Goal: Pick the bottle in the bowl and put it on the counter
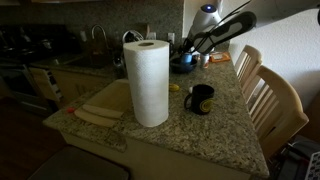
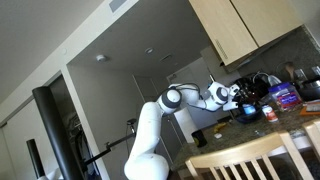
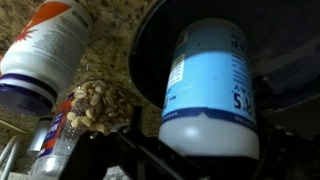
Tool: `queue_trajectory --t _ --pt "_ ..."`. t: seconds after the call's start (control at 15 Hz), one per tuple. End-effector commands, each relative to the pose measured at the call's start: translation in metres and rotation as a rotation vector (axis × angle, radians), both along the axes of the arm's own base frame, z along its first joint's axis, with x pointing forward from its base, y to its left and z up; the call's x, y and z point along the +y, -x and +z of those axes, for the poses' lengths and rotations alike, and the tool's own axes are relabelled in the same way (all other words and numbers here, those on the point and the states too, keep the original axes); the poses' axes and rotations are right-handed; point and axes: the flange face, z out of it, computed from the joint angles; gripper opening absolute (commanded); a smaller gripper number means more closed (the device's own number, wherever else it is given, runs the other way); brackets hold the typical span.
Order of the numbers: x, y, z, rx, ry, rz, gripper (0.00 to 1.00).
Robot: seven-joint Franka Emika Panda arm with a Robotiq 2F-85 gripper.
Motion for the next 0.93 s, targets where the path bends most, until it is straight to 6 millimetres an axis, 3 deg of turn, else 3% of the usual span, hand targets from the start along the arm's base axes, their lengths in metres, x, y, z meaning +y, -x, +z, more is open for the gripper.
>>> queue_trajectory --t 0.0,0.07,0.13,0.4,0.67,0.73,0.87 --pt "-0.007 0.001 -0.015 -0.014 0.031 0.01 1.0" --pt "-0.007 0.003 -0.017 -0.008 0.027 0.022 0.75" --pt "-0.006 0.004 -0.019 0.002 0.021 0.027 0.73" --pt "-0.026 0.02 -0.033 -0.023 0.024 0.04 0.47" --pt "-0.038 0.024 -0.036 -0.079 0.043 0.034 0.45" --pt "-0.026 0.019 -0.004 -0.124 0.046 0.03 0.45" --pt "-0.023 0.03 0.037 -0.239 0.038 0.035 0.45"
